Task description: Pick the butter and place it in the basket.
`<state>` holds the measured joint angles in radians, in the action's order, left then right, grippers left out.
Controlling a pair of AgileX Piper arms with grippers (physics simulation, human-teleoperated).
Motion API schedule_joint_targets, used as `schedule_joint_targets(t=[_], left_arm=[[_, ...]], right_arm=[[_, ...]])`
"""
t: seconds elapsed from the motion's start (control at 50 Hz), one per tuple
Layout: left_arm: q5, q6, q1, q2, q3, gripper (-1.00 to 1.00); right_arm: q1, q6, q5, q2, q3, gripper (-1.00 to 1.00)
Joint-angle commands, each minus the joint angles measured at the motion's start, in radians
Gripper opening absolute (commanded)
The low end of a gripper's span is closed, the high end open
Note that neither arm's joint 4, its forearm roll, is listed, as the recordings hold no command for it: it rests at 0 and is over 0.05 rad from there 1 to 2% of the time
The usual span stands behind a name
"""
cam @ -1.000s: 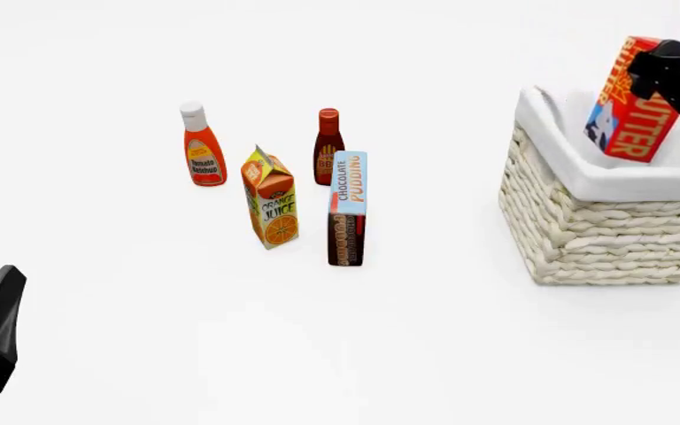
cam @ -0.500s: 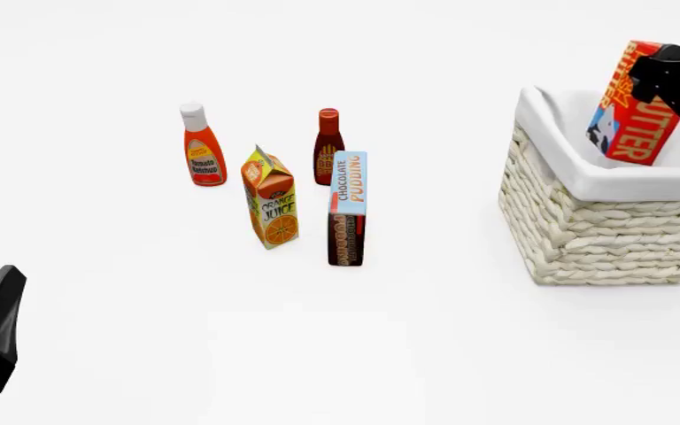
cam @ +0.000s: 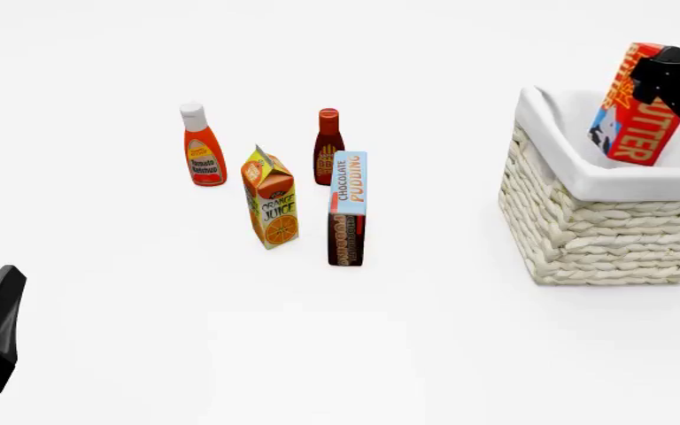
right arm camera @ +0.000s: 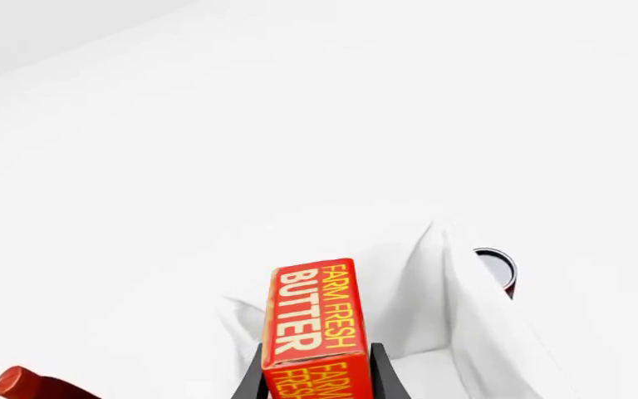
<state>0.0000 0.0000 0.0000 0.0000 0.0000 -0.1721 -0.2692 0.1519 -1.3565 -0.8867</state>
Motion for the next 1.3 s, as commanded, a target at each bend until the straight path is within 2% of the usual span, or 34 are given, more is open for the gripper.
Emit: schedule_joint_targets(t=[0.02, 1.3], left_arm=[[0.000, 0.000, 0.000, 0.000, 0.000, 1.00], [0.000, 0.000, 0.000, 0.000, 0.000, 1.00]], right_arm=[[-0.008, -0.023, 0.010, 0.004, -0.020, -1.00], [-0.034, -0.024, 0.053, -0.070, -0.033, -1.00]])
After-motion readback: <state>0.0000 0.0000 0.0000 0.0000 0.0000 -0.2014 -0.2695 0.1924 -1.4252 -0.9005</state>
